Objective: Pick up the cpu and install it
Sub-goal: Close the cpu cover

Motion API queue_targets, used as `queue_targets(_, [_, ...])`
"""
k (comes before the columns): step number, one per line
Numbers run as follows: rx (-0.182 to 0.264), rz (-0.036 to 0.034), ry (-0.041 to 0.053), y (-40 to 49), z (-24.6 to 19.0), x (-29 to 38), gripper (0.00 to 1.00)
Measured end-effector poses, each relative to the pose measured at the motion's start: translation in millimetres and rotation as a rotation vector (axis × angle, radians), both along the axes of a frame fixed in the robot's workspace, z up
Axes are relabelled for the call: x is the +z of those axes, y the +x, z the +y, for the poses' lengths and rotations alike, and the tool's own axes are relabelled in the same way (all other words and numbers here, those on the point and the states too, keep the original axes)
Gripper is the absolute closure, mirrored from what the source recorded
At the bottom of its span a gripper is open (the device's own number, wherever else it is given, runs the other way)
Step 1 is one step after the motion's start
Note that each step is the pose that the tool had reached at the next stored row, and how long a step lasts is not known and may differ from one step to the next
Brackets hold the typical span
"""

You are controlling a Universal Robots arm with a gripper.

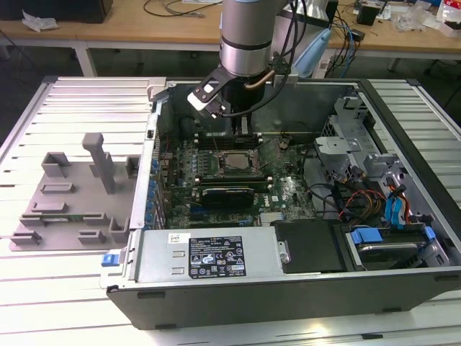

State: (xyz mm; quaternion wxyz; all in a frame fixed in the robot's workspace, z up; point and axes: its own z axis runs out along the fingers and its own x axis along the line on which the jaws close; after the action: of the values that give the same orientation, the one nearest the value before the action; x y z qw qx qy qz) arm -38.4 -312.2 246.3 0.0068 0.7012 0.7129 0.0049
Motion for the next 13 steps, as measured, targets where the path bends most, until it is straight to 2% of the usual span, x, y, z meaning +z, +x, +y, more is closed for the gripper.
queue_targets(4, [0.0, 0.0004, -0.0006, 0.0, -0.1, 1.2, 0.89])
queue_targets(6, [0.0, 0.0, 0.0, 0.0, 0.0, 4.0, 0.89])
queue_targets(9, [0.0, 0.0, 0.0, 0.0, 0.0, 14.6, 0.89])
queue_targets(11, [0.0, 0.0001, 0.0, 0.0, 0.0, 17.7, 0.89])
queue_targets(13, [0.0, 0.0, -0.0001, 0.0, 0.0, 18.2, 0.89])
